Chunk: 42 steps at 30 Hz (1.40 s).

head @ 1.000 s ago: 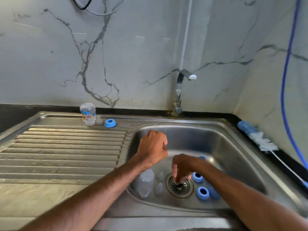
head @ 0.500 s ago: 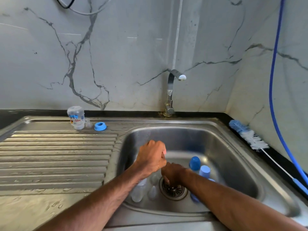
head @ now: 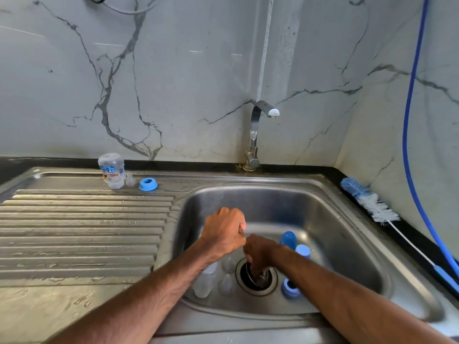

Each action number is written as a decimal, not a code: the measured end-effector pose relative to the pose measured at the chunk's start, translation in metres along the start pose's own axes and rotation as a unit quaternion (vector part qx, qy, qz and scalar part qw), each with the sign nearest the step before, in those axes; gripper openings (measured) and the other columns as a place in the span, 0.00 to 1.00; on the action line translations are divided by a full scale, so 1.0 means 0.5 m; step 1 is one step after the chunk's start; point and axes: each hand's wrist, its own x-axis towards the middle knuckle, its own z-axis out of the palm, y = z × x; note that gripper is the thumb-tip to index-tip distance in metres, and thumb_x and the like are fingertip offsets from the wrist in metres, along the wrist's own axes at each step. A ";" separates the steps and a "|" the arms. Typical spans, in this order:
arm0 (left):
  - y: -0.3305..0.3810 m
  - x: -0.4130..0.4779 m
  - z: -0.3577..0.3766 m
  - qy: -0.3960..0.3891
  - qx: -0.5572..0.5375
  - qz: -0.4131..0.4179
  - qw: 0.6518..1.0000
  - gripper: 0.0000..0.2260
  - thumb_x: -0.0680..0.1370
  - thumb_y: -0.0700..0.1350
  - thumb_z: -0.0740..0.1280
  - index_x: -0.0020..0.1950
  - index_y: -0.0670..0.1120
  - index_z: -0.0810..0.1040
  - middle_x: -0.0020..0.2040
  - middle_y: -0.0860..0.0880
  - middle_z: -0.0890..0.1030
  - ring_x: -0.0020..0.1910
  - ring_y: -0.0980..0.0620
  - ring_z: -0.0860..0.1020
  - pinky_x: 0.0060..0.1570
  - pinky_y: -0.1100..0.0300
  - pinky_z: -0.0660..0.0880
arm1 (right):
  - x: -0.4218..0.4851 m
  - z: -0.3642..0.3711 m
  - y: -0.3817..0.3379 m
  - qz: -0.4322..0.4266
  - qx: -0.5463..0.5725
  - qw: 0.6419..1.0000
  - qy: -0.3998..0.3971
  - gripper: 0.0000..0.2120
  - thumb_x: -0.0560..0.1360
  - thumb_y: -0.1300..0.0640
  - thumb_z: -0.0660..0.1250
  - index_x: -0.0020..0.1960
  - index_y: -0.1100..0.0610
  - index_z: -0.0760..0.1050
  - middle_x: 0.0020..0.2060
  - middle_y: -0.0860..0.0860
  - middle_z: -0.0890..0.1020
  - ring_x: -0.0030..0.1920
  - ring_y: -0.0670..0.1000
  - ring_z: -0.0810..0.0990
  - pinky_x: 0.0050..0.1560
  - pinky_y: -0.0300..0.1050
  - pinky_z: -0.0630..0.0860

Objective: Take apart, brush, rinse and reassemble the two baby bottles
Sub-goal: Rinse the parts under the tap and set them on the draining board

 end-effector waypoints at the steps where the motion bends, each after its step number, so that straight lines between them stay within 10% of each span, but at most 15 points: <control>1: -0.001 0.001 -0.001 -0.002 -0.001 -0.003 1.000 0.06 0.74 0.42 0.71 0.48 0.52 0.83 0.46 0.56 0.83 0.46 0.57 0.78 0.45 0.58 0.75 | -0.001 -0.003 0.005 0.012 0.010 1.000 0.000 0.09 0.74 0.60 0.75 0.49 0.61 0.76 0.52 0.57 0.80 0.49 0.54 0.81 0.49 0.46 0.80; 10: 0.001 0.012 -0.003 -0.036 0.012 -0.030 0.999 0.07 0.73 0.43 0.69 0.46 0.54 0.82 0.46 0.56 0.83 0.49 0.54 0.79 0.51 0.54 0.78 | -0.020 -0.073 0.068 0.086 0.153 0.981 0.086 0.04 0.74 0.66 0.71 0.45 0.65 0.86 0.39 0.60 0.88 0.41 0.57 0.89 0.46 0.49 0.86; 15: 0.020 0.039 -0.002 -0.048 0.011 -0.025 0.998 0.07 0.72 0.41 0.71 0.45 0.52 0.83 0.45 0.56 0.84 0.47 0.54 0.81 0.51 0.54 0.77 | -0.036 -0.089 0.167 0.168 0.141 0.955 0.200 0.09 0.75 0.64 0.67 0.48 0.60 0.86 0.48 0.59 0.87 0.49 0.57 0.86 0.55 0.51 0.83; 24: 0.064 0.091 0.038 -0.067 0.009 -0.019 0.998 0.08 0.72 0.41 0.71 0.48 0.51 0.84 0.49 0.51 0.84 0.50 0.48 0.82 0.55 0.50 0.78 | 0.018 -0.041 0.198 0.172 0.052 0.982 0.055 0.23 0.68 0.51 0.83 0.60 0.57 0.82 0.63 0.56 0.82 0.61 0.56 0.82 0.62 0.50 0.80; 29: 0.055 0.090 0.052 -0.073 0.021 -0.026 0.997 0.08 0.73 0.41 0.71 0.49 0.51 0.84 0.51 0.50 0.83 0.52 0.47 0.81 0.54 0.52 0.76 | 0.034 -0.044 0.203 0.169 0.112 0.974 0.106 0.18 0.69 0.56 0.81 0.56 0.56 0.82 0.62 0.56 0.81 0.60 0.55 0.82 0.61 0.47 0.79; 38: 0.031 0.149 -0.007 0.040 0.134 0.022 0.990 0.31 0.74 0.41 0.72 0.74 0.39 0.65 0.71 0.41 0.70 0.71 0.43 0.67 0.66 0.50 0.73 | 0.000 -0.160 0.129 0.156 0.560 0.749 0.318 0.21 0.68 0.38 0.80 0.48 0.54 0.82 0.40 0.53 0.86 0.32 0.49 0.87 0.27 0.38 0.77; 42: 0.026 0.254 -0.047 0.127 0.311 0.132 0.933 0.35 0.81 0.40 0.63 0.82 0.37 0.48 0.83 0.37 0.48 0.82 0.40 0.51 0.80 0.47 0.56 | -0.010 -0.186 0.099 0.093 0.678 0.669 0.290 0.24 0.65 0.56 0.85 0.58 0.59 0.81 0.49 0.59 0.86 0.42 0.57 0.88 0.33 0.46 0.84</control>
